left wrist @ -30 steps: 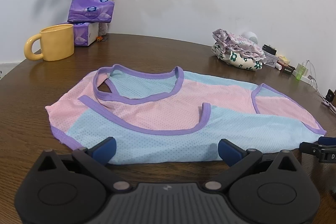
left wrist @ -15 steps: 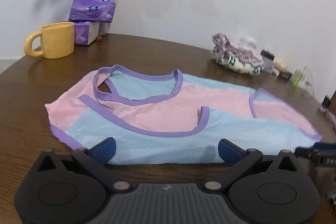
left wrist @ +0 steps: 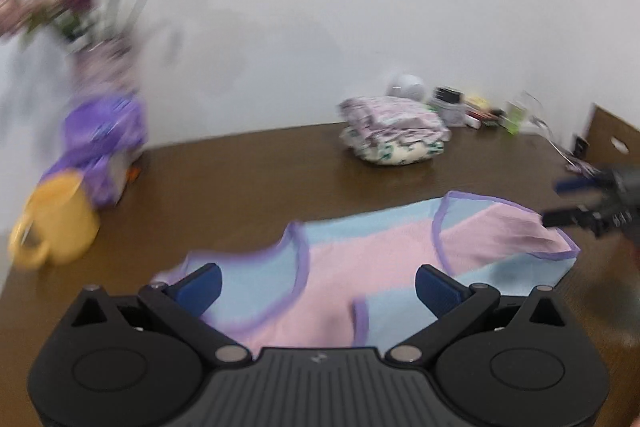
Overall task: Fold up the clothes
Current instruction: 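Grasp the garment hem with the left gripper while the right gripper grasps the shoulder end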
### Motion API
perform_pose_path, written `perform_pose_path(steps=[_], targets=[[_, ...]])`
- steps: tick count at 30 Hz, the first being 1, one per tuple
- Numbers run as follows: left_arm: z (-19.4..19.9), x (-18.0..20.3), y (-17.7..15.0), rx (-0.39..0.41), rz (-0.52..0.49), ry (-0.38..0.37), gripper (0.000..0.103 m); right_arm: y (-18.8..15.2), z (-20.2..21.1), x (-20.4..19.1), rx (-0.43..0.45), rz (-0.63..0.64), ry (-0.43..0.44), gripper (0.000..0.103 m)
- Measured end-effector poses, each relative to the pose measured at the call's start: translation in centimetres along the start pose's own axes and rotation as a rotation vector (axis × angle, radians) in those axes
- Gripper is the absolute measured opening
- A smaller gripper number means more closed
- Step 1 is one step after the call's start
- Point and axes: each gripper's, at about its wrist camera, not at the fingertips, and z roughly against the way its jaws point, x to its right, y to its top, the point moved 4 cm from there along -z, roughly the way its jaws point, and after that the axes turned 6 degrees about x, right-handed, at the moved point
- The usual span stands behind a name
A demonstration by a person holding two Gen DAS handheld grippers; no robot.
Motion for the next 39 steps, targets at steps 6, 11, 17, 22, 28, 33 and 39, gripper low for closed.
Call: perform_pose_path(steps=[6,11,17,22,28,33,39], targets=[[-7.0,0.0,4.5,-0.105,-0.126,-0.086,0.097,0.0,0.0,-0.1,0.000,0.000,0.001,0.103],[-12.6,-0.6,4.7,-0.221,-0.187,-0.174,0.092,0.0,0.0,-0.1,0.000,0.000,0.001,0.102],[-17.2,-1.6,3.5,-0.312,-0.300,-0.215,0.087,0.0,0.0,-0.2,0.000,0.000,0.002,0.087],[-19.6,-2.9,3.0,-0.368,-0.297,-0.263,0.055,0.0,0.0,-0.2,0.000,0.000,0.002,0.074],[-21.4,-3.8,2.3,-0.429,-0.294,-0.322,0.029,0.0,0.0,-0.3,0.000,0.001,0.003,0.046],[-21.8,-3.6,2.0,-0.450,-0.307,-0.369,0.029,0.0,0.1,-0.3,0.001,0.001,0.003,0.037],[-21.9,-3.3,2.0,-0.472,-0.351,-0.379,0.029,0.0,0.1,-0.4,0.001,0.001,0.004,0.032]])
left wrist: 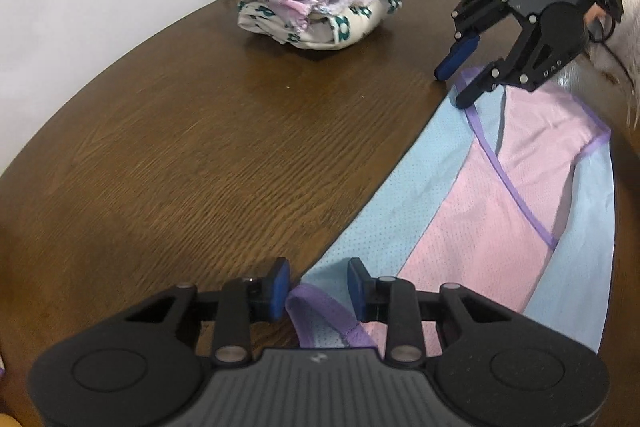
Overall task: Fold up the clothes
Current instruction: 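Grasp the garment hem with the left gripper while the right gripper grasps the shoulder end, then lift and fold the garment lengthwise with both grippers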
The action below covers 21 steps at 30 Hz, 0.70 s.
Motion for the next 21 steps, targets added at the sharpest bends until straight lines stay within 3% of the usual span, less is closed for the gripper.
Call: perform_pose_path(steps=[5,7,8,10,15,21], targets=[[-0.2,0.4,0.2,-0.020,-0.025,0.003,0.027,0.0,0.0,0.0,0.000,0.000,0.000,0.019],[-0.2,0.8,0.3,-0.023,-0.040,-0.006,0.018,0.0,0.0,-0.1,0.000,0.000,0.001,0.015],[-0.2,1.1,0.2,-0.023,-0.049,-0.013,0.007,0.0,0.0,-0.1,0.000,0.000,0.001,0.013],[-0.1,2.1,0.0,-0.015,-0.096,0.000,0.004,0.0,0.0,-0.1,0.000,0.000,0.001,0.004],[1.8,5.1,-1.1,0.076,-0.218,0.106,0.003,0.0,0.0,-0.1,0.000,0.000,0.001,0.002],[5.9,10.4,-3.3,0.217,-0.390,0.344,0.003,0.0,0.0,-0.2,0.000,0.000,0.002,0.002]])
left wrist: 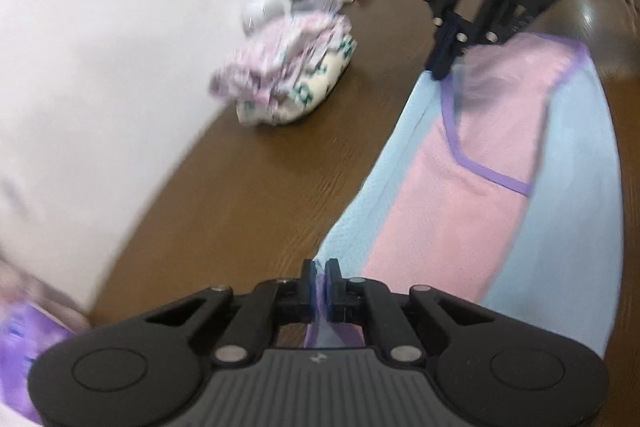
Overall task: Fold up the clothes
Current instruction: 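Lift and fold the garment lengthwise with both grippers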
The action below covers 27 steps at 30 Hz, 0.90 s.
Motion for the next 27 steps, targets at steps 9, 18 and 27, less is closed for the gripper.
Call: perform_pose_path(steps=[9,18,27], targets=[[3.0,7.6,-1.9,0.013,-0.147,0.081,0.004,0.0,0.0,-0.1,0.000,0.000,0.001,0.002],[3.3,9.7,-2.5,0.013,-0.157,0.108,0.004,0.0,0.0,-0.2,0.000,0.000,0.002,0.002],[4.5,8.3,-3.1,0.006,-0.001,0.040,0.025,0.0,0.0,-0.3,0.000,0.001,0.003,0.007]])
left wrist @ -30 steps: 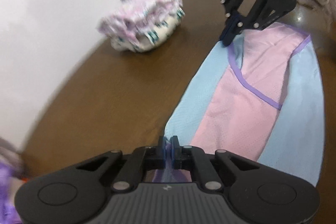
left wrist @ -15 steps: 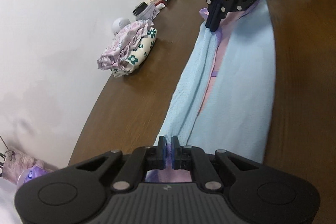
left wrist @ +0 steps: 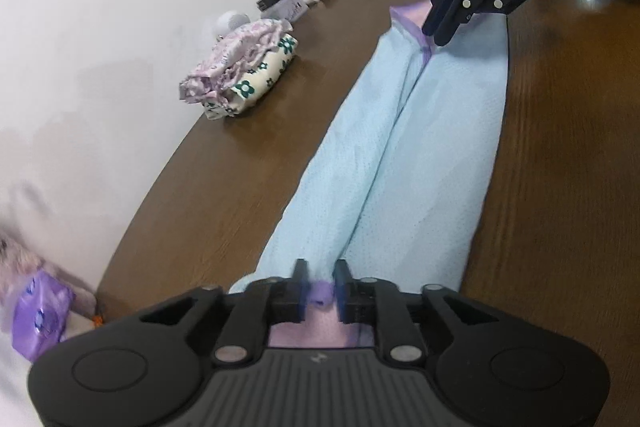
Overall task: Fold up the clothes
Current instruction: 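Lift and fold the garment lengthwise with both grippers, then release the garment with both grippers and pull back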
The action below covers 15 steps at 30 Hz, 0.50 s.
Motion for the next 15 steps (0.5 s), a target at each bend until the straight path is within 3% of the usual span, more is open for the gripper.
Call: perform_pose_path(steps=[5,8,11,15], targets=[[1.4,-3.7,1.5,0.081,0.277,-0.018,0.046,0.0,0.0,0.0,0.000,0.000,0.000,0.014],[-0.3,-5.4,2.4,0.041,0.449,-0.019,0.046,0.0,0.0,-0.1,0.000,0.000,0.001,0.026],[-2.1,-5.7,2.3,-0.002,0.519,-0.043,0.045,0.0,0.0,-0.1,0.000,0.000,0.001,0.032],[-3.3,-5.2,1.3,-0.038,0.524,-0.042,0.045,0.0,0.0,-0.1,0.000,0.000,0.001,0.033]])
